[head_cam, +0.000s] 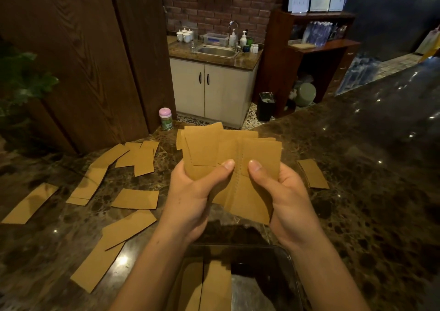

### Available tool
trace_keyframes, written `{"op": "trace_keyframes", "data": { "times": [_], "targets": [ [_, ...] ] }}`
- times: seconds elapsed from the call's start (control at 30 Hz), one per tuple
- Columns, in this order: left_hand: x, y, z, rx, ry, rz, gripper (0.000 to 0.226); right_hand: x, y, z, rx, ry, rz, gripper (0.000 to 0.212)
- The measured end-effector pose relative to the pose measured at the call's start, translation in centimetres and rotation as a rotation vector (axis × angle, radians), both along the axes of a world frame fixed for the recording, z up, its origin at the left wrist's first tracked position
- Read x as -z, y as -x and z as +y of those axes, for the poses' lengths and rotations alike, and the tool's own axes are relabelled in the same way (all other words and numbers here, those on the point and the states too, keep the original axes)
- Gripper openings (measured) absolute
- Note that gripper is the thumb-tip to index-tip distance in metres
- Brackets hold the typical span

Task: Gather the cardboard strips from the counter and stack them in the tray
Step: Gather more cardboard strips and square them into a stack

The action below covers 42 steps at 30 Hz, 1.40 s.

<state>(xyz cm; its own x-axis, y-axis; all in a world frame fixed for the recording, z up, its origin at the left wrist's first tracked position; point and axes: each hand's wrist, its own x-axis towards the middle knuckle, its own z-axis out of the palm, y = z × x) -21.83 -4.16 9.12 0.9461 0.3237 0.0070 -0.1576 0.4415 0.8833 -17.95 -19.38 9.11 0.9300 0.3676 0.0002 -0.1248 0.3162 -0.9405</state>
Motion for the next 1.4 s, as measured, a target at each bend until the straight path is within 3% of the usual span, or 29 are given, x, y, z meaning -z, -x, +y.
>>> {"op": "trace_keyframes", "data": {
  "times": [0.17,0.27,0.5,0.7,0.83,1.23,1.4],
  "targets": [
    [0.0,0.3,0.2,0.112,0.069,0.028,0.027,-0.1,-0.5,0.1,0.073,-0.024,0.013,0.032],
    [0.3,0.2,0.5,0.032,0.01,0.029,0.018,0.0,-0.6,-0.2,0.122,-0.018,0.002,0.032],
    [0.4,-0.1,0.2,0.038,-0.07,0.022,0.042,-0.2,0.0,0.1,0.024,0.054,-0.037,0.03],
    [-0.2,0.7,0.3,0.189,0.087,0.069,0.03,-0.4,-0.2,-0.1,0.054,0.011,0.008,0.03],
    [0.1,0.8,0.8,0.072,0.05,0.085,0.017,-0.6,-0.6,-0.8,0.128,-0.053,0.044,0.025],
    [0.7,0.6,0.2,0.024,-0.065,0.042,0.038,-1.2,-0.3,-1.2,-0.04,0.02,0.018,0.036],
    [1.0,0.7,0.5,-0.005,-0.087,0.097,0.046,-1.9,-0.5,-1.2,-0.034,0.074,-0.1,0.038]
  ]
}}
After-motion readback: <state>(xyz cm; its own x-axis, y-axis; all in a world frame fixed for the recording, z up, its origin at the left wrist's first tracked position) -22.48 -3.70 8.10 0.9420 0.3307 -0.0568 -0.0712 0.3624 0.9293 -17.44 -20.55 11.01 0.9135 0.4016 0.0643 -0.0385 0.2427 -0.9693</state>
